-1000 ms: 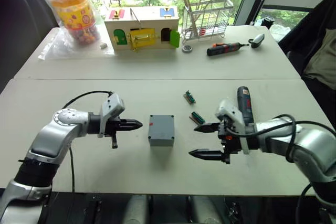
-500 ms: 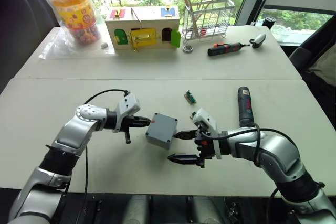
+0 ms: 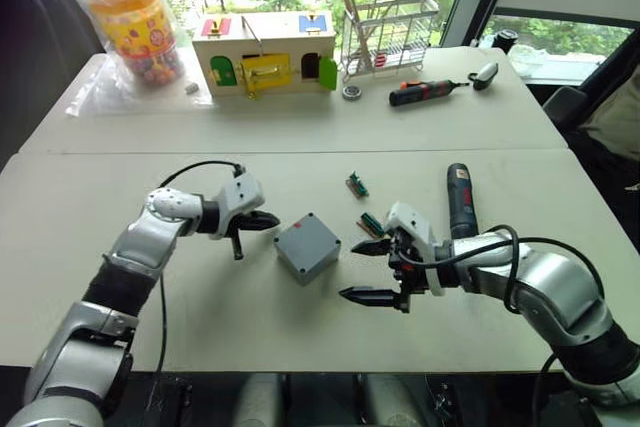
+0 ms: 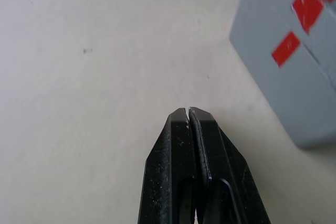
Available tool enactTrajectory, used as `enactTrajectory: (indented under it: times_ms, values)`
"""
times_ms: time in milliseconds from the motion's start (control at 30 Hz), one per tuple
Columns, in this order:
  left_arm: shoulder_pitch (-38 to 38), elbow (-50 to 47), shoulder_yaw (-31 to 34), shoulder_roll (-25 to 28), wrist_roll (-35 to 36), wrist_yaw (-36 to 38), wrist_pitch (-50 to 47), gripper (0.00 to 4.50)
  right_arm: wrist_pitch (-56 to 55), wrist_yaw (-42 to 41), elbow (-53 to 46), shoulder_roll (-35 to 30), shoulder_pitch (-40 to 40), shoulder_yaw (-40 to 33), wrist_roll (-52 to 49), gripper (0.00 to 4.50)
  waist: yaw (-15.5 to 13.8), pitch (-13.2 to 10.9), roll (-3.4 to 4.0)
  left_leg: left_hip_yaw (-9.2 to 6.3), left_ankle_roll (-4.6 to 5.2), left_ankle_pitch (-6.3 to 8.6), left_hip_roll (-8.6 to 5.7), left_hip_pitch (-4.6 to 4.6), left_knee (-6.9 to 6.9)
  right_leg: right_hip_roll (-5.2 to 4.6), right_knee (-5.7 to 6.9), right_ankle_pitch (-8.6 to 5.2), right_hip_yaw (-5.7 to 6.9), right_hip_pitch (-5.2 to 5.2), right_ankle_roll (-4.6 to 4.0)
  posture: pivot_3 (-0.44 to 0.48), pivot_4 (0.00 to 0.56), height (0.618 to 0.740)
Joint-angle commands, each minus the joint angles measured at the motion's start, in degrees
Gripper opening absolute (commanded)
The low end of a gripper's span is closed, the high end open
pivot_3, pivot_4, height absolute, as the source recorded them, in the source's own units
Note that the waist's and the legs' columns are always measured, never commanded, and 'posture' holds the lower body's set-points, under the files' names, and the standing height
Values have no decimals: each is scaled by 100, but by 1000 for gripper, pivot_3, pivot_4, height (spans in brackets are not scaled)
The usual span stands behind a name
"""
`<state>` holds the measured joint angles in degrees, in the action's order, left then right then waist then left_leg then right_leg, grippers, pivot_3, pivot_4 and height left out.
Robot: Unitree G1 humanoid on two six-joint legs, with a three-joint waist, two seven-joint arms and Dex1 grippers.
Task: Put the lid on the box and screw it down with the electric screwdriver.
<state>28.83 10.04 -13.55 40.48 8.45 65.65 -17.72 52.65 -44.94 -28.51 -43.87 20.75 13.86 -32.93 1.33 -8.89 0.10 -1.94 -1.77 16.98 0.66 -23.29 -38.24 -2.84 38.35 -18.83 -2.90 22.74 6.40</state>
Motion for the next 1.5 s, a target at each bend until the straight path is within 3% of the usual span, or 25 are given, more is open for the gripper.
enactTrajectory:
  times_ms: [33, 167, 333, 1000, 1500]
  values:
    - [-478, -826, 156, 357, 404, 456, -495, 0, -451, -88, 225, 131, 137, 174, 371, 4428, -16, 1, -1, 0, 0, 0, 7, 0, 0, 0, 0, 0, 0, 0, 0, 0, 150, 736]
    - [-816, -1444, 266, 381, 742, 449, -933, 0, -715, -178, 487, 285, 204, 411, 682, 4428, -67, 1, -1, 1, 0, 0, 4, 0, -2, -11, 0, 0, 0, -4, 0, 0, 150, 736]
    - [-773, -1650, 282, -57, 912, 83, -1249, 0, -763, -326, 531, 470, 260, 560, 766, 4428, -60, 1, -2, 0, 0, 0, 1, -1, -11, -14, 3, 0, 2, -8, 1, 0, 150, 736]
    - [-162, -710, 211, -701, 584, -376, -653, 0, -167, -175, -77, 743, -68, 370, 524, 4428, -55, 2, -3, -1, -2, -1, -2, -1, -11, -11, 10, 0, 2, -5, 0, 0, 150, 736]
    - [-451, -1315, 208, -235, 824, 127, -1100, 0, -179, -94, 82, 888, 41, 317, 705, 4428, -46, 2, -3, -1, -3, -1, -1, -1, -11, -7, 12, 0, 2, -3, 0, 0, 150, 736]
